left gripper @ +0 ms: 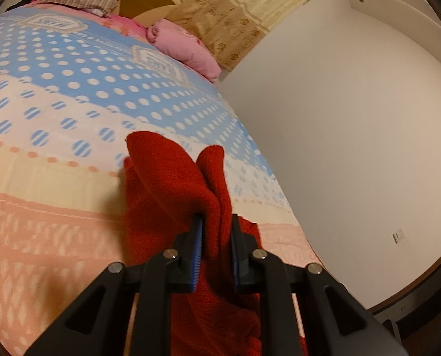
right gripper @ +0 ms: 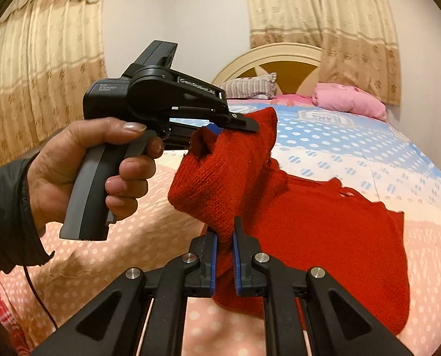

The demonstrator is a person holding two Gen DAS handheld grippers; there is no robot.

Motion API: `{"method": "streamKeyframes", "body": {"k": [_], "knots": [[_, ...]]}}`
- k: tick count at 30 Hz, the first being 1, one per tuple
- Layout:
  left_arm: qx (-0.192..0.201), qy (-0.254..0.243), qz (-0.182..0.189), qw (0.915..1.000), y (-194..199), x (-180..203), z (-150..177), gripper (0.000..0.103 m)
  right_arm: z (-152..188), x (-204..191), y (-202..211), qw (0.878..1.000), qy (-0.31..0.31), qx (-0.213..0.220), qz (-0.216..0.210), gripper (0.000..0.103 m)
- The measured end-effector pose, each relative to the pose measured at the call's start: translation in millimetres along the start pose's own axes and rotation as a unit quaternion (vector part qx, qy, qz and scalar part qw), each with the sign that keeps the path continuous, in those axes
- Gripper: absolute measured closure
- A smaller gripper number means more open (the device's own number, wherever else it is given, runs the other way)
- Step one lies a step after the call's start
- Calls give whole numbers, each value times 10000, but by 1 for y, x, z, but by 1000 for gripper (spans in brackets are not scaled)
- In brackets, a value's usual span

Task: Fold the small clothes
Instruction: 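Lift the edge with both grippers, fold it over the bundle, release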

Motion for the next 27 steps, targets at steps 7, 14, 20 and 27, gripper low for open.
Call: {"method": "streamKeyframes", "body": {"k": [7,14,20,27], "knots": [[-101,-209,140,9996,-13,31,5,86,3,23,24,9991,-370,198,89,95],[-247,-402,249,9986,-31,60,14,86,11,46,41,9965,-760,295,180,95],[-374,-543,339,9973,-49,81,23,98,31,71,52,9924,-1193,251,187,95],[-658,-871,147,9939,-74,96,46,98,58,105,63,9821,-1866,202,169,95]]}}
Point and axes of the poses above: each gripper's, at about its wrist camera, not at the fingertips, and y roughly against the way its jaws point, x to its right, z to its underside, the point moved 8 cm from there along -y, roughly the way its jaws point, and after that the axes turned 10 degrees about -z, right-handed, at the moved point
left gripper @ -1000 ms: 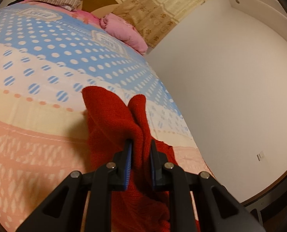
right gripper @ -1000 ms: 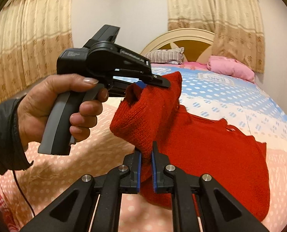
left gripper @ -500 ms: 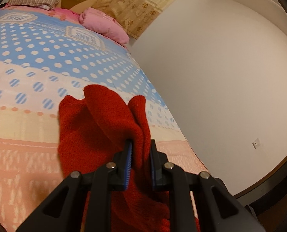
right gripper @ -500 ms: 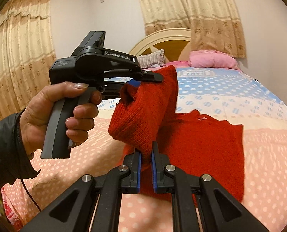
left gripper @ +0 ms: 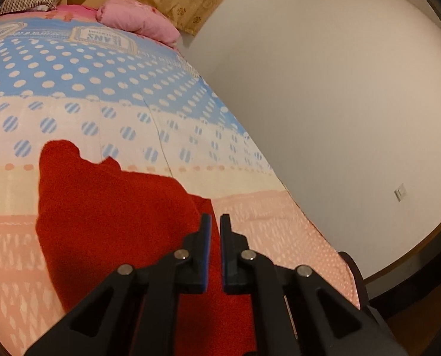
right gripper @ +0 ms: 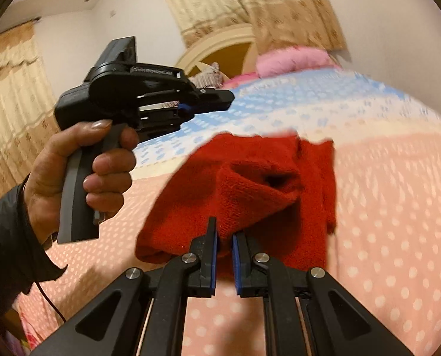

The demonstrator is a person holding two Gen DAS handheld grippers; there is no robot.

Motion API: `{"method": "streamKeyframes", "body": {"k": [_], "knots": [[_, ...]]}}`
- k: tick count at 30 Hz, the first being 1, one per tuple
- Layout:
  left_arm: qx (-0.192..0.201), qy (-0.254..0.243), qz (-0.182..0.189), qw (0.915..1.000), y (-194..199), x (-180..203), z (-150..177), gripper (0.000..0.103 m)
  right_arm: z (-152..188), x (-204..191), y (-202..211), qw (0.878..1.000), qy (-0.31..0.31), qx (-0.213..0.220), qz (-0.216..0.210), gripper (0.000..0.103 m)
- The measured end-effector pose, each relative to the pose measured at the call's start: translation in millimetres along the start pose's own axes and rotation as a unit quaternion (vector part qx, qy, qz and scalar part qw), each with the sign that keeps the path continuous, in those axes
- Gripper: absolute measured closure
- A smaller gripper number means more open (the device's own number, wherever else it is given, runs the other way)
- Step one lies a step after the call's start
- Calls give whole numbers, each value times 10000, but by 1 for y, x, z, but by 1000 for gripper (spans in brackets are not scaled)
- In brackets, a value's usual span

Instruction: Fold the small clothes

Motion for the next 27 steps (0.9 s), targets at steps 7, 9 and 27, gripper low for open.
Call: {"method": "streamKeyframes", "body": {"k": [7,9,27], "knots": [[-85,-1046,-996,9895,17,-15,40,74,14,12,5,9994,-281,-151,-133,95],[52,-1344,-1204,9836,30,-20,55,61,16,12,6,9984,-400,-244,-331,94],[675,-2522,-1656,9510,58,4,130,25,-79,55,-26,9915,-1002,-637,-528,45]]}}
Point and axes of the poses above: each gripper's, at about its wrist camera, not at the fingertips, and y roughly against the way its jaws point, x to its right, z to its underside, the point moved 8 cm from there along -y, roughly the way its jaws point, and after that the axes turned 10 degrees about -z, right-handed, at the moved point
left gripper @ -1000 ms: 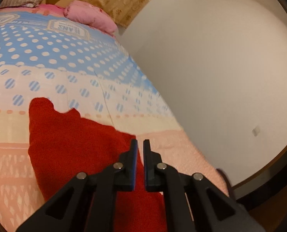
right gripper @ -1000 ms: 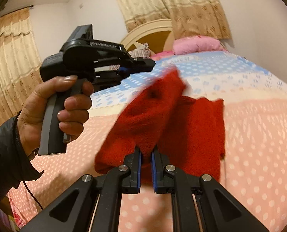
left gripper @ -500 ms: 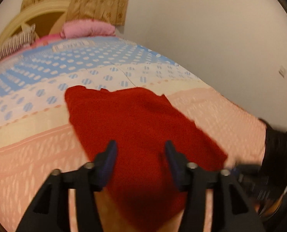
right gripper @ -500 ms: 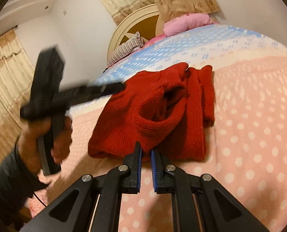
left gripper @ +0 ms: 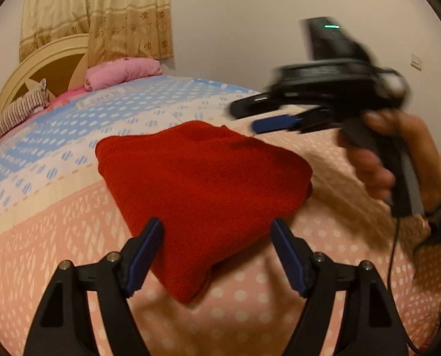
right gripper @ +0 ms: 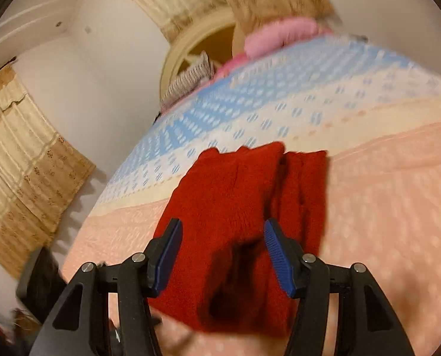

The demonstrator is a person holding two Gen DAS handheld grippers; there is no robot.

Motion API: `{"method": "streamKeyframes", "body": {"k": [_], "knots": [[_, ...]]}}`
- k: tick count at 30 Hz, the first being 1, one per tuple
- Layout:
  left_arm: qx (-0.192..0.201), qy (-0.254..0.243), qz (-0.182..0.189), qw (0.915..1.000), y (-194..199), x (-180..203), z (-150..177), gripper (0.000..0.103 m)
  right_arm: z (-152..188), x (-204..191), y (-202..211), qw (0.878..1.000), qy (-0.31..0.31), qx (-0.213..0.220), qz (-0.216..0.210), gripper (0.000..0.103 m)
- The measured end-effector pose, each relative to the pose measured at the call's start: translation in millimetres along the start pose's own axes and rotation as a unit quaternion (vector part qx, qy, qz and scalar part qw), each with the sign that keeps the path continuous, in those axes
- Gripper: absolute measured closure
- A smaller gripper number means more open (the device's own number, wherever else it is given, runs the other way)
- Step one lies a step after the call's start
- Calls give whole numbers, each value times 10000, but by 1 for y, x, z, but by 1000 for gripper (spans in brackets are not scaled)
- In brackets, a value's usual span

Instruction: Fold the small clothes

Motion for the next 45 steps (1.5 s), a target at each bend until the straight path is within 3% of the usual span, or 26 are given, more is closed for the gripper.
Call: {"method": "streamKeyframes", "body": {"k": [4,7,13,17,18,20,21,22,23,24,31,35,36,39,40,41,42,44,45], "knots": [[147,-267,-98,9995,0,14,-7,25,-17,25,-31,9983,-403,-386,173,45],[200,-599,-80,9980,-3,28,-10,14,-18,37,-44,9965,-469,-659,217,45],[150,-840,-90,9963,-22,47,-14,13,-24,52,-52,9958,-593,-644,253,45],[84,-966,-387,9945,-34,54,-16,15,-26,57,-61,9951,-600,-732,288,45],[62,-956,-409,9946,-36,53,-16,18,-24,57,-67,9943,-602,-838,256,45],[37,-863,-360,9956,-39,50,-16,37,-23,55,-73,9943,-442,-926,304,45],[1,-815,-305,9962,-39,49,-16,45,-22,52,-75,9942,-297,-978,323,50],[-39,-737,-188,9971,-39,47,-15,64,-22,48,-76,9941,-167,-1019,323,60],[-63,-680,-128,9976,-39,45,-15,81,-23,44,-75,9942,-88,-1021,339,82],[-77,-594,-48,9982,-38,43,-17,87,-24,41,-73,9945,36,-975,385,88],[240,-91,566,9981,-12,55,-44,90,-52,9,-34,9964,620,-412,411,91],[149,-291,520,9981,-25,71,-41,90,-58,22,-21,9956,578,-408,609,91],[87,-322,505,9982,-32,73,-37,89,-54,31,-25,9949,515,-574,652,90],[-150,-353,325,9987,-46,75,-23,72,-44,62,-32,9914,347,-653,1076,87],[-84,-403,338,9986,-39,77,-20,68,-40,71,-31,9908,274,-618,1173,81],[-27,-437,386,9983,-33,78,-19,65,-36,77,-30,9908,203,-615,1190,65],[68,-496,408,9979,-23,76,-18,53,-33,81,-27,9908,161,-591,1204,56],[379,-549,248,9975,-2,67,-22,28,-32,82,-14,9905,227,-408,1291,55],[566,-518,189,9969,10,60,-24,24,-34,77,-5,9893,335,-274,1391,55]]}}
Point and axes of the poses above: each gripper's, at about its wrist camera, not at the fingertips, and y roughly against the way its jaws point, x to its right, z to its underside, the point moved 8 cm from there along -y, roughly the way its jaws point, and after that the axes turned 10 degrees about -z, right-handed, at the moved point
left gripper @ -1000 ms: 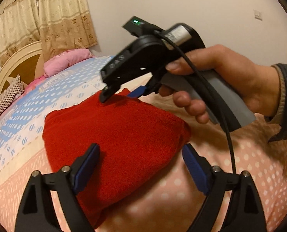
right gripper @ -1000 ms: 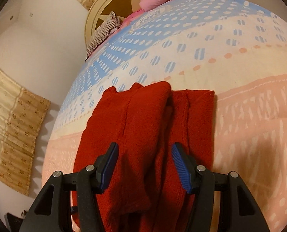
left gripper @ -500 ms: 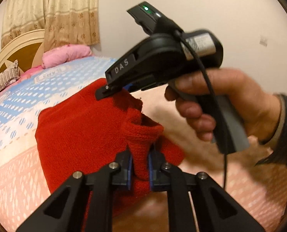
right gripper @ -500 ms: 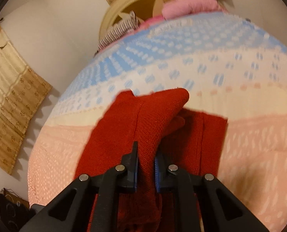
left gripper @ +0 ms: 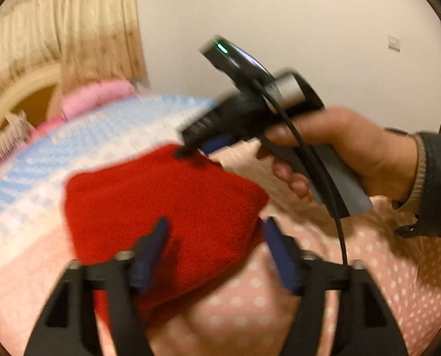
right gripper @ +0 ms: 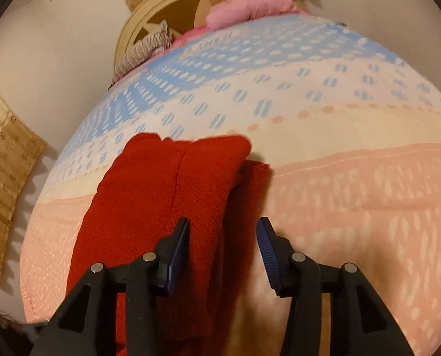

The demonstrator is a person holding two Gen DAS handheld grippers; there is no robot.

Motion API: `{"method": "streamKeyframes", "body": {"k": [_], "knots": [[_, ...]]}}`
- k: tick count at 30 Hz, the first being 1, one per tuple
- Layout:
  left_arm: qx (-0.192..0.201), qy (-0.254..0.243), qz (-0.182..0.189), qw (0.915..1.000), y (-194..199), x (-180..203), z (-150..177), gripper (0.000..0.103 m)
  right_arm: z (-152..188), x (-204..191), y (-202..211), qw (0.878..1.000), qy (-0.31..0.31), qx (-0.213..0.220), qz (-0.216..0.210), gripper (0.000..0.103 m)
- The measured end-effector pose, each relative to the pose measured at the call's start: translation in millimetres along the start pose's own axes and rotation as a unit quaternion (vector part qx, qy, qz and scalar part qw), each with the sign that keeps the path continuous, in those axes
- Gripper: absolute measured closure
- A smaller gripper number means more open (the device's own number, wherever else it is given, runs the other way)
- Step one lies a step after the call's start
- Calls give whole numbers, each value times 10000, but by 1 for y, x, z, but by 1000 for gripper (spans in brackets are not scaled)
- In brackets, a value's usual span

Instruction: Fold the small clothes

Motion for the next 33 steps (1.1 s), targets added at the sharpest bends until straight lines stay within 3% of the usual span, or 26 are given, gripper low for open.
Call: {"method": "streamKeyframes", "body": {"k": [3,6,7,9,11,14,16,18,22,24,26,28,33], "knots": [[210,290,-241,9991,16,-33,-7,13,-7,-25,25,9983,341,436,-163,55],[154,887,-764,9930,17,-77,-3,9,-10,-67,44,9924,647,646,-820,53],[2,1200,-968,9880,11,-98,3,9,-6,-82,46,9896,767,611,-1055,53],[-151,1645,-926,9819,3,-118,13,9,9,-105,41,9842,959,285,-1460,53],[-341,1966,-868,9760,-3,-128,27,9,25,-107,32,9835,1039,12,-1478,53],[-568,1909,-943,9754,-16,-124,38,8,52,-82,22,9890,806,-149,-1228,53],[-757,1817,-872,9766,-22,-118,44,7,77,-60,17,9883,369,-159,-1468,52],[-815,1730,-889,9775,-20,-113,48,7,91,-58,28,9837,417,108,-1745,52],[-775,1418,-931,9825,-13,-102,42,6,88,-68,44,9870,661,189,-1456,52],[-705,1282,-1031,9839,-11,-101,39,4,84,-79,54,9833,750,263,-1634,48],[-760,1369,-1103,9815,-12,-104,39,4,89,-80,47,9830,732,144,-1680,39],[-788,1569,-1093,9784,-16,-113,39,4,101,-66,25,9888,574,-228,-1361,38],[-858,1822,-938,9750,-30,-119,36,4,113,-67,32,9873,747,-59,-1402,38]]}}
Point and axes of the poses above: each gripper's, at about its wrist camera, not at the fingertips, and y roughly against the way its jaws point, x to its right, z to its underside, the point moved 8 cm from there along -y, roughly the way its jaws point, and after that the axes turned 10 degrees about -z, right-handed, at the moved point
